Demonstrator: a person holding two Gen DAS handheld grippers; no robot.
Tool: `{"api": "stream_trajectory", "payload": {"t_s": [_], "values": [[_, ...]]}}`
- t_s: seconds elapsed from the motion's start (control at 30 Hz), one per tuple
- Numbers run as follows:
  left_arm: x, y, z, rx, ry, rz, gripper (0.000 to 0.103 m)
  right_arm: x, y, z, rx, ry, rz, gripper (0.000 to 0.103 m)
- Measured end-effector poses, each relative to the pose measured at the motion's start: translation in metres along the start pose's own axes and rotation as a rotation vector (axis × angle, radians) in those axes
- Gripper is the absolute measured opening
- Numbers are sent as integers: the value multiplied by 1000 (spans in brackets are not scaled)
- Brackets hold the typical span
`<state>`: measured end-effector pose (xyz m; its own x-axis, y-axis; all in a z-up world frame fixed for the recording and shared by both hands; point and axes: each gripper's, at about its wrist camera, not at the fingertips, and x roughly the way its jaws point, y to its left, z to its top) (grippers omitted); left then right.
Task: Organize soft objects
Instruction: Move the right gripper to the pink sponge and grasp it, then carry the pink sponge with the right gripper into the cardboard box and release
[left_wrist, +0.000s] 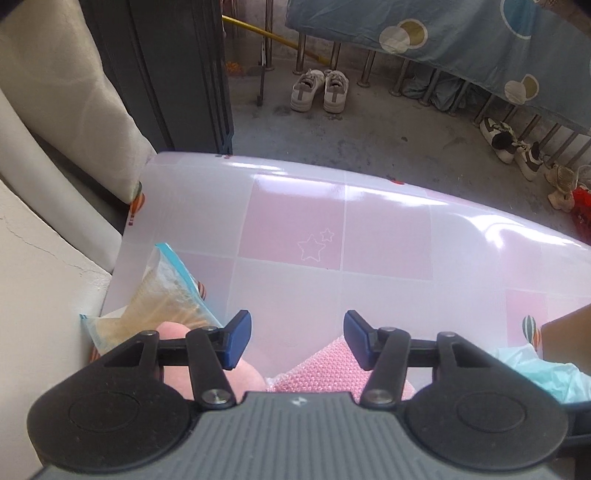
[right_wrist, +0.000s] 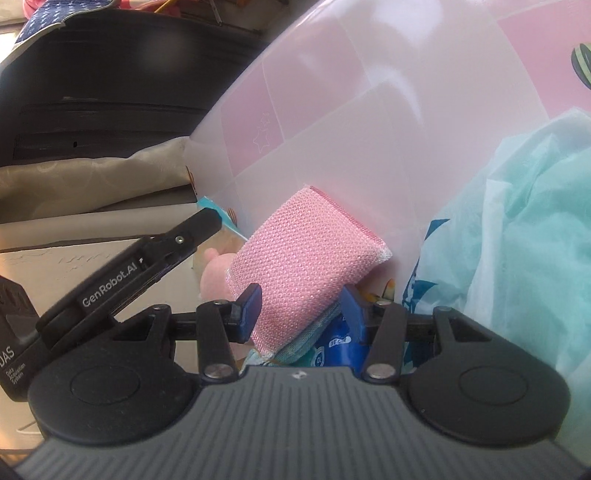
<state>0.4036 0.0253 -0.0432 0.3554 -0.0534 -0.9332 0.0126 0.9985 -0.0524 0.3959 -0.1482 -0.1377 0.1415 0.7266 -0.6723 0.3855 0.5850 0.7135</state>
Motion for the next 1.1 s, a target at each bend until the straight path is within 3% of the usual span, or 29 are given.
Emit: {"api": "stream_trajectory", "payload": {"t_s": [0.27, 0.53, 0.83, 1.1], "values": [[27, 0, -2, -48, 108, -30, 42, 11, -11, 5, 14, 7, 21, 47], [15, 1, -7, -81, 116, -39, 35, 1, -14, 3, 0, -25, 59, 41], [-63, -8, -10, -73, -3, -77, 33, -56, 12, -13, -53, -108, 117, 39], [-151, -66, -26, 4, -126, -159, 32, -160, 16, -48, -99, -250, 201, 37]]}}
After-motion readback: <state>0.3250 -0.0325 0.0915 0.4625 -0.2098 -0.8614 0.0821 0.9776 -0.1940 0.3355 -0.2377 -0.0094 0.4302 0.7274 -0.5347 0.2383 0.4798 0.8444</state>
